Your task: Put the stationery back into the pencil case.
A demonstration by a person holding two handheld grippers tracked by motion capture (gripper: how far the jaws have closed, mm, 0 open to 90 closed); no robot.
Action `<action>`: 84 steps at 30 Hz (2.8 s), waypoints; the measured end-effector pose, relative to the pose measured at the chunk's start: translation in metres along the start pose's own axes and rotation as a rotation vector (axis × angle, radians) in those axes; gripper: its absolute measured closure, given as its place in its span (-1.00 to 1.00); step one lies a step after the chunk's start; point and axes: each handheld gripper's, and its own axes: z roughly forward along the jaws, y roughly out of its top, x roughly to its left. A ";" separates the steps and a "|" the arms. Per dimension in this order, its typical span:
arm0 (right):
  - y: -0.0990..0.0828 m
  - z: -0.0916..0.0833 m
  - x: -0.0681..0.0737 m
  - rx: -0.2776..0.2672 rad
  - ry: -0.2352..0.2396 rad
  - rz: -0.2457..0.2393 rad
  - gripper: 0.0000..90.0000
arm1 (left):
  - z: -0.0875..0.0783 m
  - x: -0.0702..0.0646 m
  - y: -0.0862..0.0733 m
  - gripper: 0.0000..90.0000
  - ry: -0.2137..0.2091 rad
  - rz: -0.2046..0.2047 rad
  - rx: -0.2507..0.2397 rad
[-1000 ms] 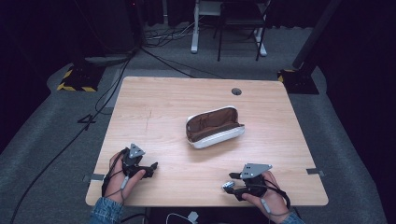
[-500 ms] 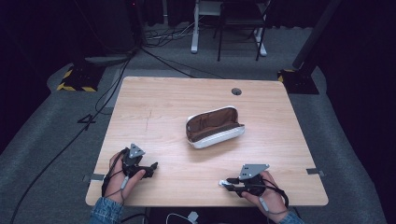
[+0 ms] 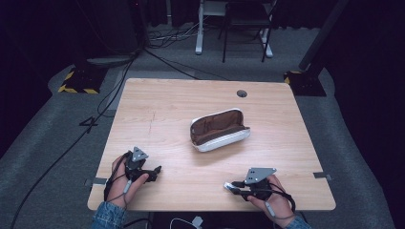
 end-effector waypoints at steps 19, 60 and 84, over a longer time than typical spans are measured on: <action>0.017 -0.027 -0.007 -0.105 -0.006 0.043 0.64 | 0.000 0.000 0.000 -0.68 0.000 0.000 0.000; 0.116 -0.043 -0.085 -0.171 -0.161 0.123 0.63 | 0.001 0.001 0.001 -0.71 -0.005 0.007 0.007; 0.145 0.011 -0.125 -0.037 -0.193 0.163 0.63 | 0.001 0.001 0.001 -0.71 -0.004 0.007 0.006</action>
